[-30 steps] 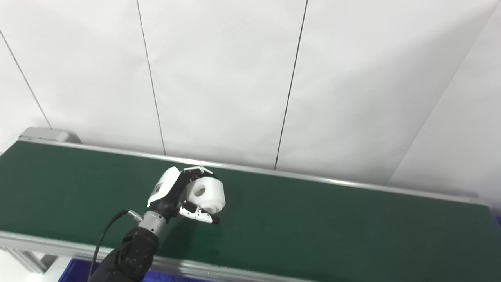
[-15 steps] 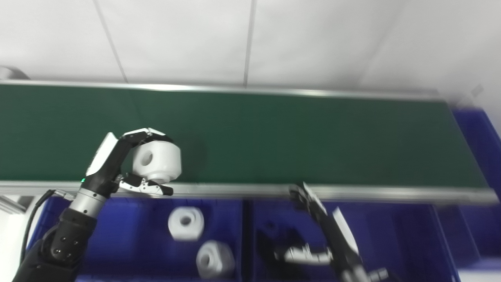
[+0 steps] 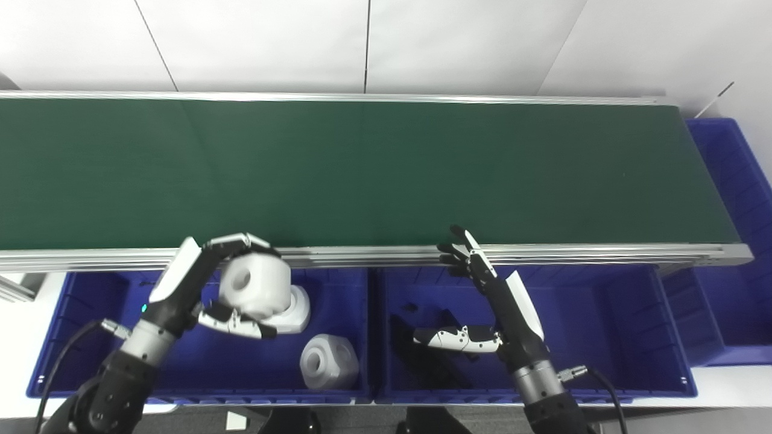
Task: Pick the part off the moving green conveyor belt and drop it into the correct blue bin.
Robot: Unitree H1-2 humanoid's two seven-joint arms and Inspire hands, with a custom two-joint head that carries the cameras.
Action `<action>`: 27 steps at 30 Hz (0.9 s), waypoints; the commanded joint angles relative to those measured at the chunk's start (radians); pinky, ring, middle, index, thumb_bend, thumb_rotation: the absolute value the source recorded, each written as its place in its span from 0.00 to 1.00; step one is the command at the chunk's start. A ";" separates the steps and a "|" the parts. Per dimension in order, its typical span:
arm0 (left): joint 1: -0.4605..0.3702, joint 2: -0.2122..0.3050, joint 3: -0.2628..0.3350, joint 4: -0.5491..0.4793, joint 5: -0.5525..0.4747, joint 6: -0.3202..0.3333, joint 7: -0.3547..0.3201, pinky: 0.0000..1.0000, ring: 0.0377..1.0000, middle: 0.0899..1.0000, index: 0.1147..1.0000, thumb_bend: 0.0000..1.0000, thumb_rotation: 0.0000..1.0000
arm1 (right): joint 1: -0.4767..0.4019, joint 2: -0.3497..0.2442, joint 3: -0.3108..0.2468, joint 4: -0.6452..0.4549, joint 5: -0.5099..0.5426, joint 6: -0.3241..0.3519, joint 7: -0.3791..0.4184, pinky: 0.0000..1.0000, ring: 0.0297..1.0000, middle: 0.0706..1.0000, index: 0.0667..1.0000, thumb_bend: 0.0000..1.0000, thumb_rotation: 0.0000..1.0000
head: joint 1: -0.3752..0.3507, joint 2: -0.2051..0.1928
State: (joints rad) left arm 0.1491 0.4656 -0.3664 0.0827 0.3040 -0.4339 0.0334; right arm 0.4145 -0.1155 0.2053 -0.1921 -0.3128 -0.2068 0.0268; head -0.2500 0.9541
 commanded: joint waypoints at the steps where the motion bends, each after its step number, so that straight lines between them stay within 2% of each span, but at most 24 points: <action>1: -0.002 0.008 -0.007 -0.022 0.016 -0.036 -0.006 0.48 0.44 0.46 0.42 0.50 0.00 | 0.006 0.002 -0.004 -0.044 0.008 0.001 0.001 0.78 0.82 0.85 0.97 0.87 0.30 | 0.008 0.001; 5: 0.003 0.002 -0.022 -0.021 0.077 -0.008 -0.094 0.49 0.44 0.46 0.43 0.50 0.00 | 0.007 0.000 -0.006 -0.044 0.009 0.001 0.004 0.77 0.81 0.84 0.96 0.87 0.31 | 0.017 0.000; 9: 0.003 -0.011 -0.025 -0.003 0.164 0.039 -0.124 0.53 0.45 0.47 0.40 0.50 0.00 | 0.012 0.004 -0.007 -0.045 0.014 -0.002 0.002 0.77 0.81 0.84 0.95 0.88 0.31 | 0.028 -0.004; 12: 0.018 -0.026 -0.014 -0.042 0.293 0.154 -0.126 0.54 0.45 0.47 0.41 0.50 0.00 | 0.017 0.005 -0.006 -0.049 0.013 0.004 0.003 0.77 0.82 0.85 0.96 0.88 0.32 | 0.037 -0.009; 14: 0.030 -0.038 -0.009 -0.072 0.392 0.234 -0.120 0.59 0.59 0.47 0.42 0.51 0.00 | 0.019 0.006 -0.006 -0.046 0.009 -0.001 0.000 0.77 0.81 0.84 0.95 0.88 0.33 | 0.043 -0.013; 15: 0.034 -0.043 -0.008 -0.086 0.436 0.275 -0.123 0.70 0.68 0.59 0.43 0.51 0.04 | 0.019 0.006 -0.006 -0.044 0.011 -0.005 0.000 0.76 0.81 0.84 0.95 0.88 0.33 | 0.044 -0.015; 16: 0.039 -0.049 -0.009 -0.109 0.483 0.337 -0.148 0.78 0.74 0.68 0.43 0.51 0.06 | 0.019 0.005 -0.006 -0.043 0.014 -0.008 0.002 0.76 0.81 0.84 0.95 0.88 0.32 | 0.044 -0.015; 17: 0.043 -0.054 -0.011 -0.129 0.518 0.384 -0.171 0.90 0.83 0.78 0.64 0.61 0.30 | 0.020 0.004 -0.006 -0.043 0.015 -0.009 0.003 0.77 0.81 0.84 0.95 0.87 0.32 | 0.048 -0.022; 18: 0.045 -0.059 -0.012 -0.145 0.543 0.422 -0.193 0.96 0.89 0.85 0.76 0.69 0.46 | 0.021 0.004 -0.006 -0.043 0.016 -0.010 0.003 0.76 0.81 0.84 0.95 0.87 0.32 | 0.050 -0.023; 19: 0.047 -0.063 -0.013 -0.156 0.561 0.447 -0.205 0.99 0.94 0.91 0.83 0.75 0.56 | 0.021 0.003 -0.005 -0.042 0.016 -0.010 0.003 0.76 0.81 0.84 0.95 0.87 0.32 | 0.050 -0.025; 20: 0.049 -0.069 -0.013 -0.161 0.570 0.458 -0.205 0.99 0.95 0.92 0.84 0.76 0.58 | 0.021 0.003 -0.005 -0.042 0.014 -0.006 0.004 0.77 0.81 0.84 0.95 0.87 0.32 | 0.051 -0.028; 23: 0.064 -0.091 0.007 -0.169 0.530 0.448 -0.170 1.00 0.99 0.98 0.92 0.84 0.61 | 0.021 0.000 -0.005 -0.043 0.015 0.005 0.010 0.77 0.82 0.85 0.95 0.88 0.32 | 0.054 -0.036; 25: 0.081 -0.117 0.046 -0.155 0.388 0.373 -0.144 1.00 1.00 1.00 0.95 0.87 0.58 | 0.022 -0.003 -0.005 -0.045 0.021 0.013 0.018 0.77 0.82 0.86 0.95 0.88 0.31 | 0.058 -0.044; 27: 0.092 -0.143 0.080 -0.131 0.193 0.288 -0.168 0.96 1.00 1.00 0.97 0.89 0.53 | 0.022 -0.006 -0.005 -0.046 0.025 0.017 0.025 0.77 0.82 0.87 0.95 0.88 0.30 | 0.060 -0.052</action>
State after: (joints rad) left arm 0.2350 0.3344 -0.3073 -0.0437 0.6391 -0.0501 -0.1488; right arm 0.4352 -0.1162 0.2034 -0.2039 -0.3033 -0.2021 0.0439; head -0.1902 0.9035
